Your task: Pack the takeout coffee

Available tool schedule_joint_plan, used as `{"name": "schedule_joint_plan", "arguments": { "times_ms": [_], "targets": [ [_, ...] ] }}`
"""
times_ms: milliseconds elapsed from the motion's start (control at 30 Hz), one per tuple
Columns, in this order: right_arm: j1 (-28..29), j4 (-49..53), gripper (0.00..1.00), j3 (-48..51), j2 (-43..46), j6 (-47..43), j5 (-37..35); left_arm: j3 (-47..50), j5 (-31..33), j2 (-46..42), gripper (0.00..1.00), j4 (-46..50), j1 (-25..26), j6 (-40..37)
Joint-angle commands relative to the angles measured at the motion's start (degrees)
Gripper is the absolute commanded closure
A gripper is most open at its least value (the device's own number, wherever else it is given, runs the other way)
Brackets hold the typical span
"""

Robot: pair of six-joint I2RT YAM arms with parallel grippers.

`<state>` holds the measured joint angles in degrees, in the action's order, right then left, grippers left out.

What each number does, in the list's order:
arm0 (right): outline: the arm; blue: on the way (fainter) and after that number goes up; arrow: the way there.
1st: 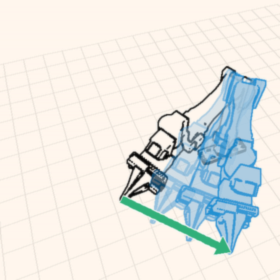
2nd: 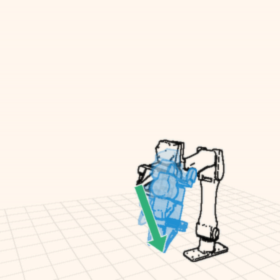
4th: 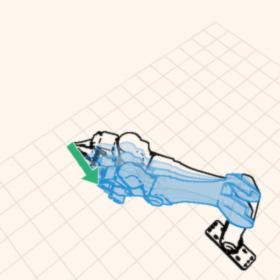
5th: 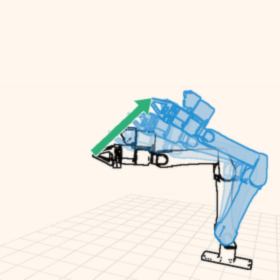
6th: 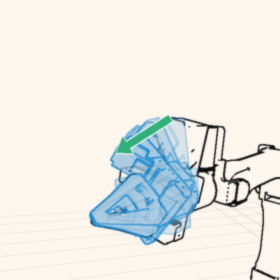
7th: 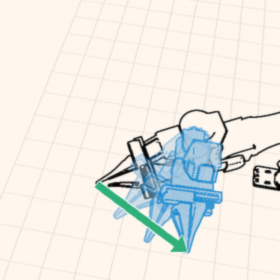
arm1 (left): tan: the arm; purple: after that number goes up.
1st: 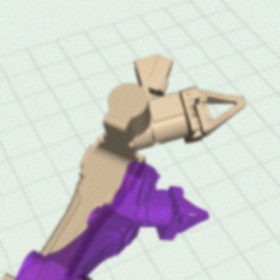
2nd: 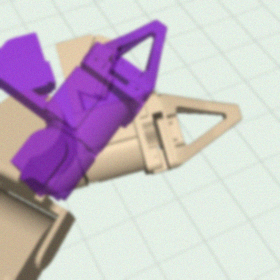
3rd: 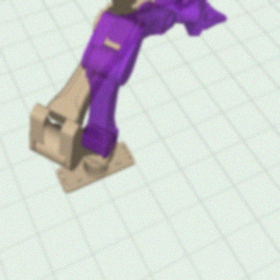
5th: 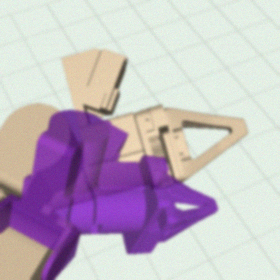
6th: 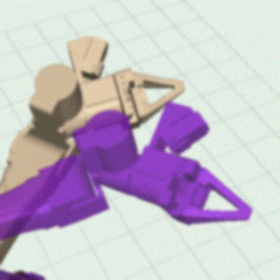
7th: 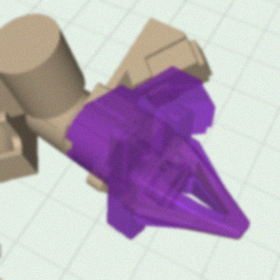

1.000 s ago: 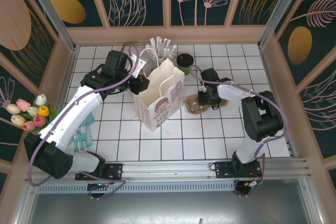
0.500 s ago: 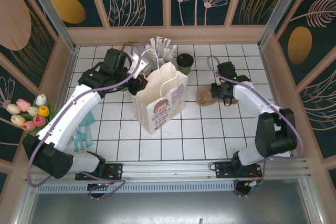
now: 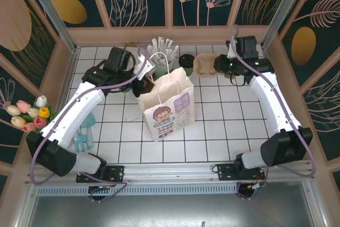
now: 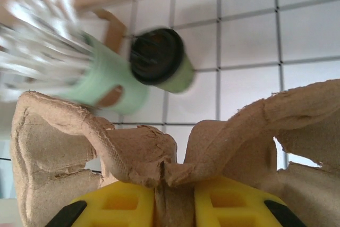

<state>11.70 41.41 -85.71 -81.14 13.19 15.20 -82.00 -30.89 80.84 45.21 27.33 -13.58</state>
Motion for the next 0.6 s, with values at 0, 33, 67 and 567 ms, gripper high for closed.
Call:
{"name": "schedule_joint_plan", "arguments": {
  "times_ms": [0, 33, 67, 567],
  "targets": [
    [0.8, 0.6, 0.81, -6.1, -0.1, 3.2, 7.6, -2.4, -1.6, 2.3, 0.94, 0.9, 0.0, -2.2],
    [0.9, 0.4, 0.81, -7.4, -0.1, 3.6, 8.5, -2.4, -1.1, 2.6, 0.94, 0.5, 0.0, -1.9],
    [1.1, -0.4, 0.81, -8.3, -0.2, 4.3, 10.2, -2.3, -0.6, 2.7, 0.94, -0.3, 0.0, -1.7],
    [11.7, -11.0, 0.82, -11.6, -3.3, 13.7, 30.3, 2.1, 2.7, -0.5, 0.91, -8.9, 0.0, 0.1]
  ]
}}
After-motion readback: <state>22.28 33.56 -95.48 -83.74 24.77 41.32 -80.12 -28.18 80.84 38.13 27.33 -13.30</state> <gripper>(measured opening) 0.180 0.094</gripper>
